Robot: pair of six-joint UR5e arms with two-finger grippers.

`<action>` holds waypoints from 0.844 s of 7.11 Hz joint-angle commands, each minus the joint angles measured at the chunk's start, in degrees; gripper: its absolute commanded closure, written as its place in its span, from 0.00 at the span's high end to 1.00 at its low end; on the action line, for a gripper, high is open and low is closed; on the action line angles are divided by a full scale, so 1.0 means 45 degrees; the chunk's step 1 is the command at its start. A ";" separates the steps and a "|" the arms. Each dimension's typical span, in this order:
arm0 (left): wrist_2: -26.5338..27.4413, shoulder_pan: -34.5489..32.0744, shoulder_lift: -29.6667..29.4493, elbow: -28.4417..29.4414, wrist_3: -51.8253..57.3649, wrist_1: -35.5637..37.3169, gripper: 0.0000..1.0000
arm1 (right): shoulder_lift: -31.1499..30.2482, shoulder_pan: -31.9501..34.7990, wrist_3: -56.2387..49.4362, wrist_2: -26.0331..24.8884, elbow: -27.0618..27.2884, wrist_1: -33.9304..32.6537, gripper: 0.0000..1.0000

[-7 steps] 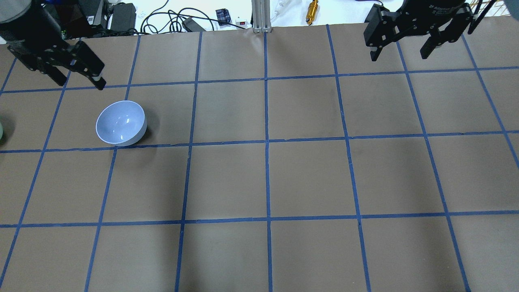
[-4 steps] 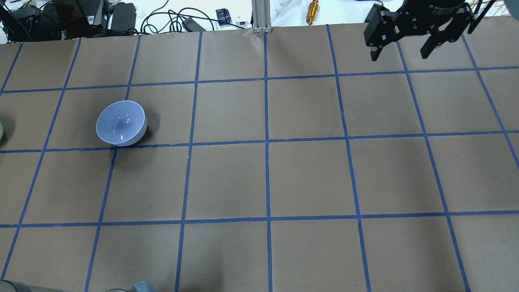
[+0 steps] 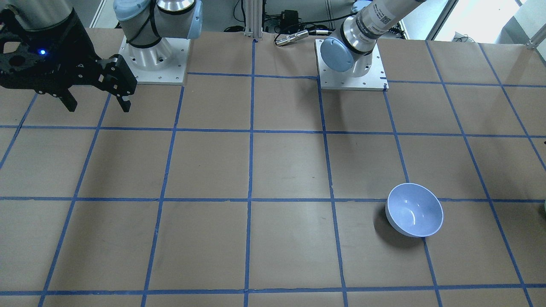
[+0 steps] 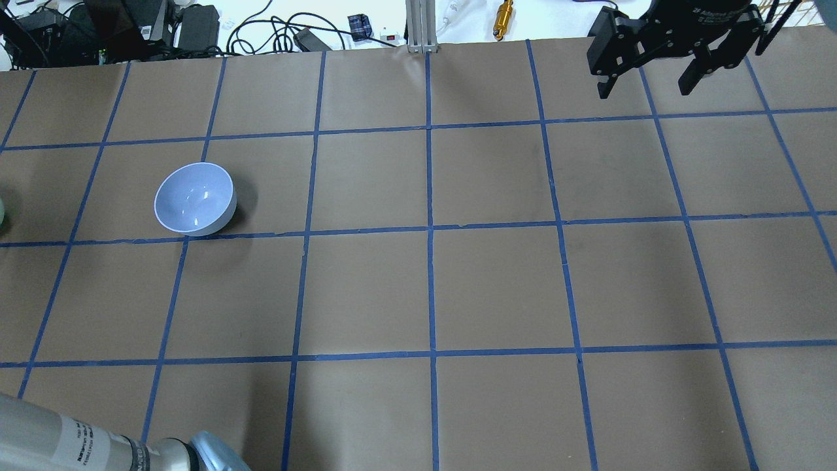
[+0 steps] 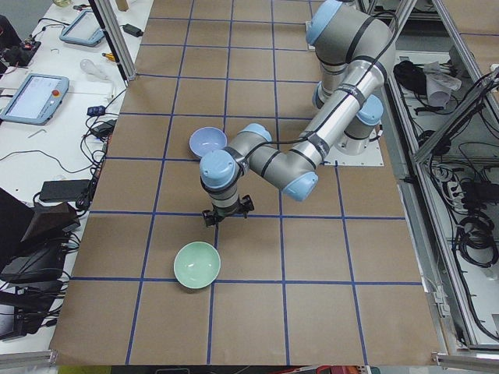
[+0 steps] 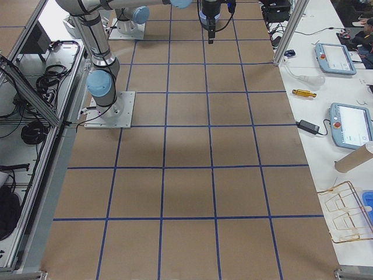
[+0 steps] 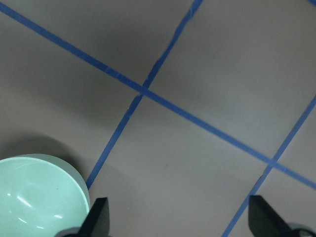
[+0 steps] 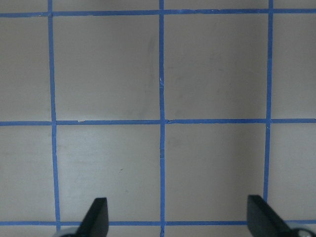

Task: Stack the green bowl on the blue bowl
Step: 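Grasp the pale green bowl rim with the left gripper near the robot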

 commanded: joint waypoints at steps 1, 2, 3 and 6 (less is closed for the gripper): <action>-0.0209 0.0543 -0.1570 0.0661 0.2771 0.1715 1.00 | 0.0017 0.0000 0.0000 0.0002 0.0000 0.0000 1.00; -0.0540 0.0660 -0.2138 0.1342 0.3381 0.1719 1.00 | 0.0017 0.0000 0.0000 0.0002 0.0000 0.0000 1.00; -0.0717 0.0719 -0.2724 0.1948 0.3832 0.1719 1.00 | 0.0017 0.0000 0.0019 0.0021 0.0000 0.0000 1.00; -0.1402 0.0778 -0.3567 0.2170 0.5026 0.1719 0.99 | -0.0002 0.0000 0.0020 0.0021 0.0000 0.0000 1.00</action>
